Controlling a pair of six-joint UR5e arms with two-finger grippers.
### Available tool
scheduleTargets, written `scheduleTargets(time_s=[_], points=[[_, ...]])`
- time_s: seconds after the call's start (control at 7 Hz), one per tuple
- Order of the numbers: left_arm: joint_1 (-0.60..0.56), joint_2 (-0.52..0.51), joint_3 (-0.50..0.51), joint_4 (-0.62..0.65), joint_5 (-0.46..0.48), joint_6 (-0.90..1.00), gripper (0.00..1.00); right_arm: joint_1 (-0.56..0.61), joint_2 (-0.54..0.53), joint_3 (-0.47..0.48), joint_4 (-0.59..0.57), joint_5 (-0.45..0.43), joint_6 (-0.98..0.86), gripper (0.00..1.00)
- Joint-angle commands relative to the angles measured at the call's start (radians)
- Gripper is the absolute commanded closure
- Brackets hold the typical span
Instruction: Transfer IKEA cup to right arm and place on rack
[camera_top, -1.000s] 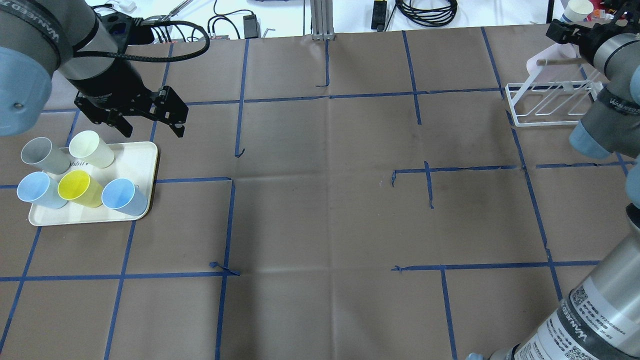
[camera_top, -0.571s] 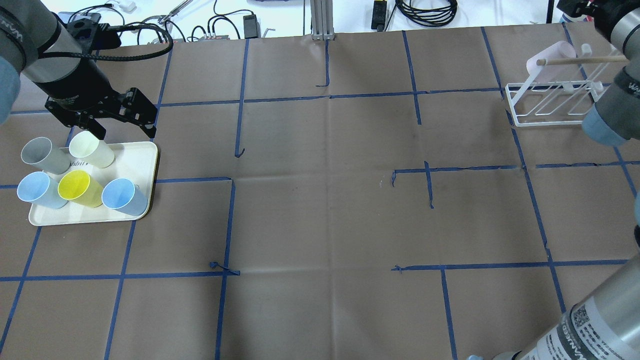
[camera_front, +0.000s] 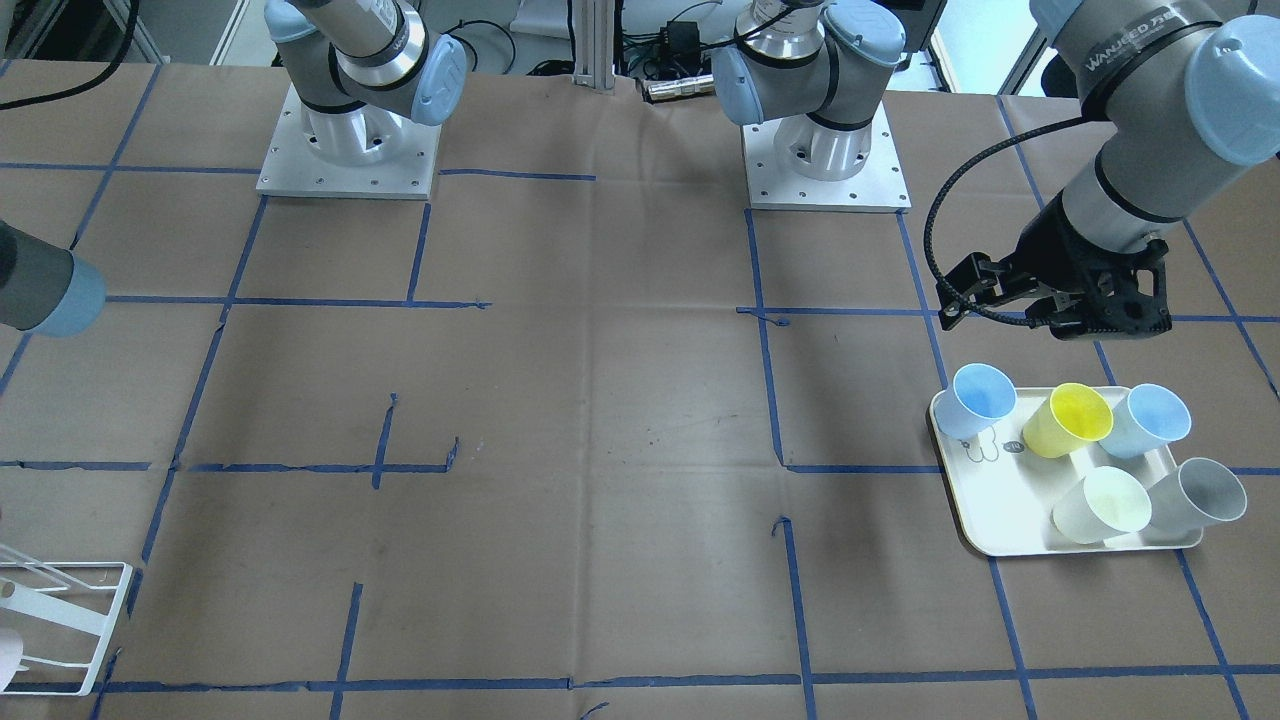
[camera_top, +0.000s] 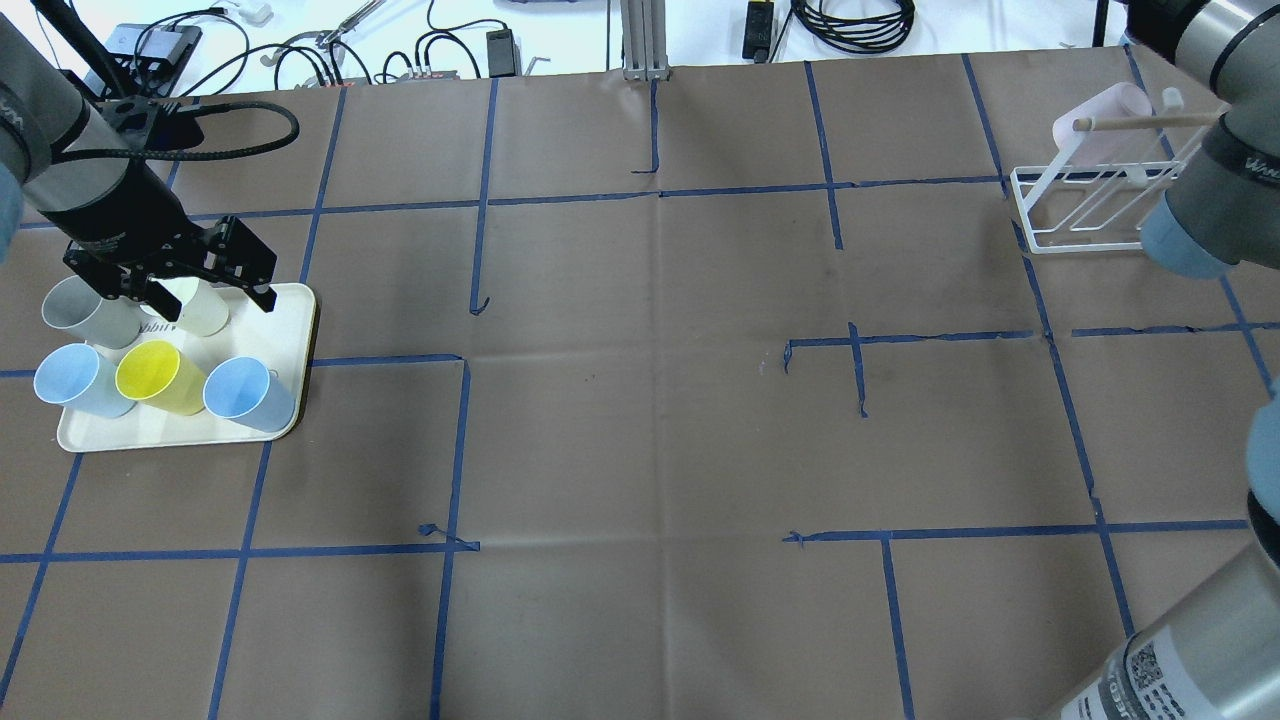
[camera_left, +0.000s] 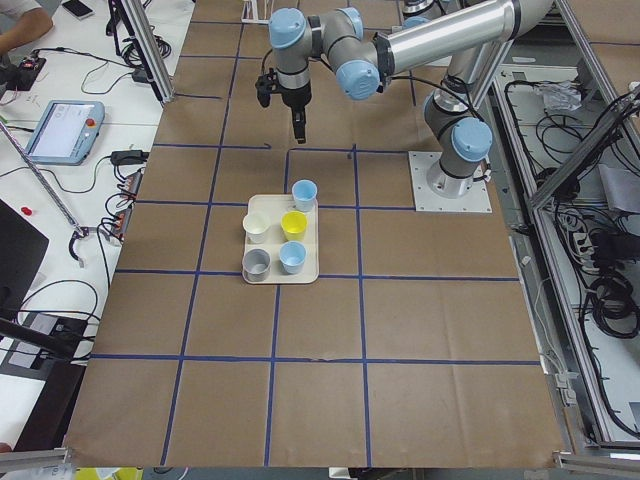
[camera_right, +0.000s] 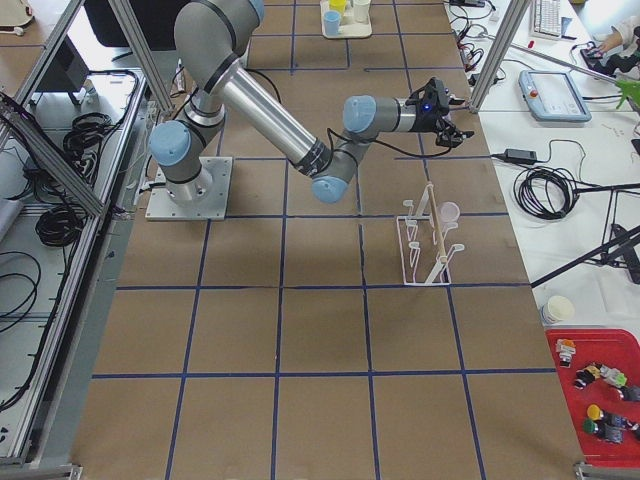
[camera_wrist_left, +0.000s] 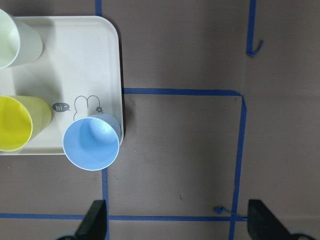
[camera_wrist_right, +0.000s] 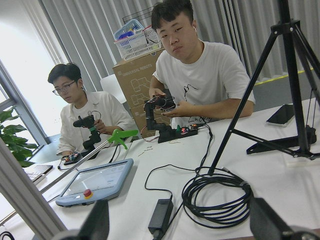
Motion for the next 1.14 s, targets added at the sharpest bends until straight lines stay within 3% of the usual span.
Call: scheduleTargets(time_s=[0.0,0.29,0.57,1.0], points=[[0.032,0.002,-0.109,0.135,0.005,0.013,0.01,0.059,0.006,0.002,-0.008,-0.006,0.278,0.00],[0.050,-0.018,-0.175,0.243,0.005,0.034,0.01,0.152,0.011,0.008,-0.002,0.002,0.542,0.00],[0.050,-0.088,-0.177,0.291,0.003,0.042,0.01,0.271,0.032,0.047,-0.007,-0.009,0.757,0.00],[0.050,-0.150,-0.177,0.317,0.003,0.040,0.01,0.360,0.040,0.053,-0.008,0.007,0.936,0.00]])
